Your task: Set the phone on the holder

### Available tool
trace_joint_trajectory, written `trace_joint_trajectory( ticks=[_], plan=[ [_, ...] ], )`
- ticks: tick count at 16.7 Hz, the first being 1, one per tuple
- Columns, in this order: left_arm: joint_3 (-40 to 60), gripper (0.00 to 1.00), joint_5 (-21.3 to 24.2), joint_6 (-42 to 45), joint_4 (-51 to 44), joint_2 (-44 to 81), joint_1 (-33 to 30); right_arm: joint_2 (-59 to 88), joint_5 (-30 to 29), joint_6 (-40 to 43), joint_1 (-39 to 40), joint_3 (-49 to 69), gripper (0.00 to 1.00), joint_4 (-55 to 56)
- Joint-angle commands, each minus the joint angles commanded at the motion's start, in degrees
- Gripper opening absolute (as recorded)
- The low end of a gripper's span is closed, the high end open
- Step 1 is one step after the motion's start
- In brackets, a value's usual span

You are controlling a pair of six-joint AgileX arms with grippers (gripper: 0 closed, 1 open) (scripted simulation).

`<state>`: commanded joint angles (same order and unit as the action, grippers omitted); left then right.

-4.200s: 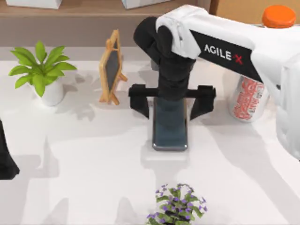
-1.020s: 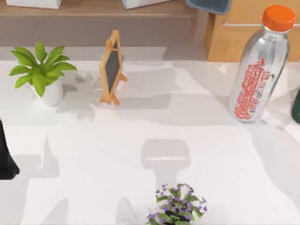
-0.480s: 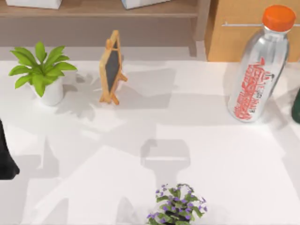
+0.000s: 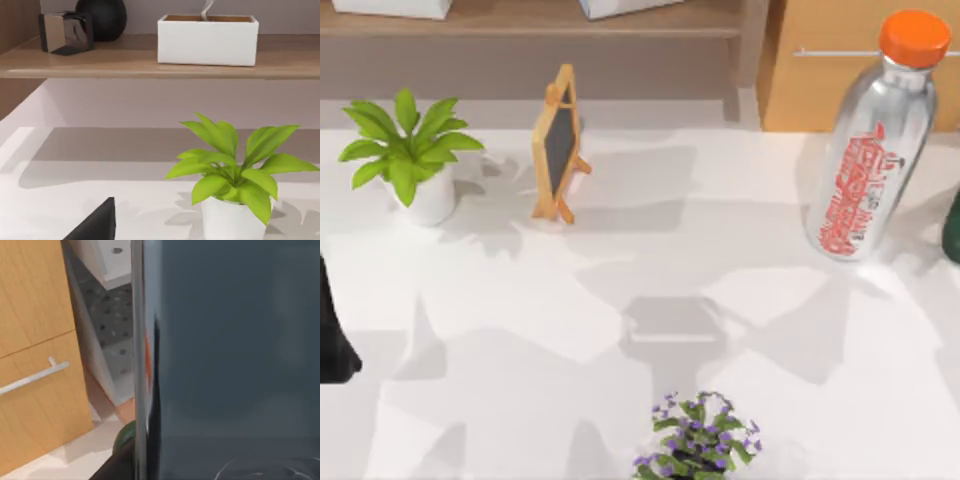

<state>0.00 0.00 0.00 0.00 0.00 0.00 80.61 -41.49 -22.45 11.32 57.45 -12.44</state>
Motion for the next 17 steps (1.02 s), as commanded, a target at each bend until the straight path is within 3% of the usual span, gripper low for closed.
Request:
trace_joint_trajectory(
  ticks=[5, 17],
  plan=[
    [0.0, 1.0, 0.0, 0.0, 0.0, 0.0, 0.0, -1.51, 1.07, -0.86, 2.93, -7.14, 0.0, 6.08],
    [0.0, 1.0, 0.0, 0.0, 0.0, 0.0, 0.0, -1.41, 1.97, -1.53, 1.42, -8.01, 0.0, 7.78]
  ],
)
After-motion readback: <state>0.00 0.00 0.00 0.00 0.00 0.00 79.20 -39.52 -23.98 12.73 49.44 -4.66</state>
